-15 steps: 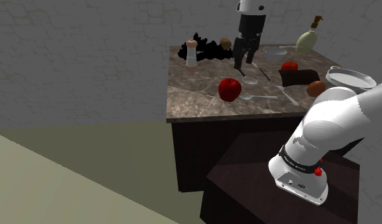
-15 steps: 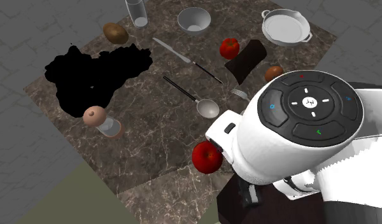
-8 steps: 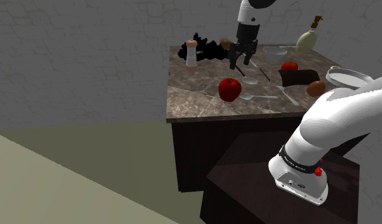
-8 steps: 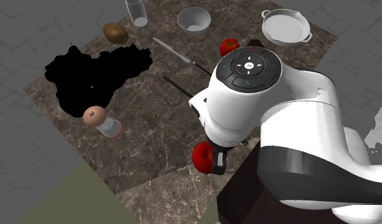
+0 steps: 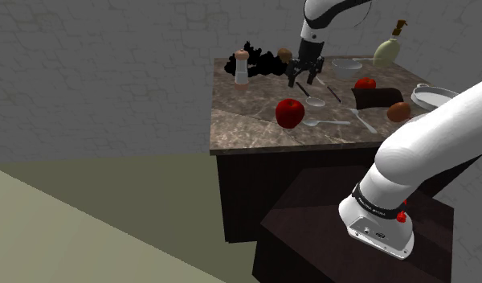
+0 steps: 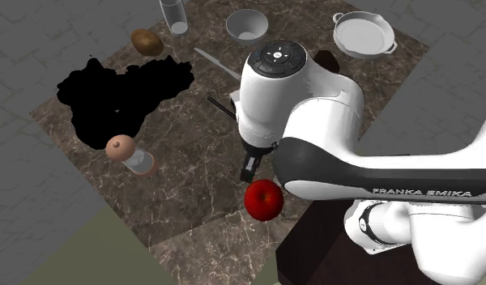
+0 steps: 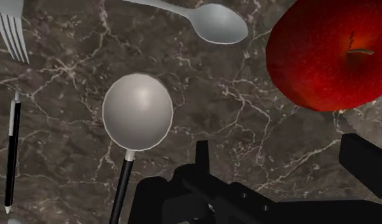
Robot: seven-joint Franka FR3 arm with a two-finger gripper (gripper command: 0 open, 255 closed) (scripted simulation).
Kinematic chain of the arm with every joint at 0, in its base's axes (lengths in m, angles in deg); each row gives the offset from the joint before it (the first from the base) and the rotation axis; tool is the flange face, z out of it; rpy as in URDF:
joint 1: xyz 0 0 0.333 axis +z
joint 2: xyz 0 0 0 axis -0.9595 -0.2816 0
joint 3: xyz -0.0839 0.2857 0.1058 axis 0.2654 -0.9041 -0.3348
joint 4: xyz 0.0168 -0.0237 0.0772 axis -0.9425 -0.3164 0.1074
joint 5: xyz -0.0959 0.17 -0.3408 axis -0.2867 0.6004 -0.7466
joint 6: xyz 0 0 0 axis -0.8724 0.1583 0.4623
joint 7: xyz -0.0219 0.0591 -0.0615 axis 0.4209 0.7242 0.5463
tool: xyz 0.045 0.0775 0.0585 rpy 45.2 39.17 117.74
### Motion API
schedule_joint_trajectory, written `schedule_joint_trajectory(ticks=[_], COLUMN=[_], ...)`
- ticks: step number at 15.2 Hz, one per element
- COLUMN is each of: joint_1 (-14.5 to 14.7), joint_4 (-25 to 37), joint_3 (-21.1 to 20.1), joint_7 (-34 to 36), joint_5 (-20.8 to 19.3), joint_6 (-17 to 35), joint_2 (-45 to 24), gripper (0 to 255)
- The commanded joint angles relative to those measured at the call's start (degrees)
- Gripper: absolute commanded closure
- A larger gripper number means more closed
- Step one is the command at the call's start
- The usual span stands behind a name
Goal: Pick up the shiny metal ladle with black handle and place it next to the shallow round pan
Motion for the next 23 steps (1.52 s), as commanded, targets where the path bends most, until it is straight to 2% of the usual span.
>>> schedule_joint_trajectory(ticks=[1,8,14,23], joint_1=[-1.0,-4.2,-6.8,-6.8], joint_4=[0.3,3.8,8.0,7.1], joint_3=[1.1,5.8,9.6,9.4], joint_7=[0.7,1.2,0.3,-2.1], joint_5=[0.1,2.0,6.5,10.1], joint_6=[3.2,12.7,19.4,25.0], joint_2=[-2.5,-12.8,-21.9,-27.0], gripper=[0,0,0,0])
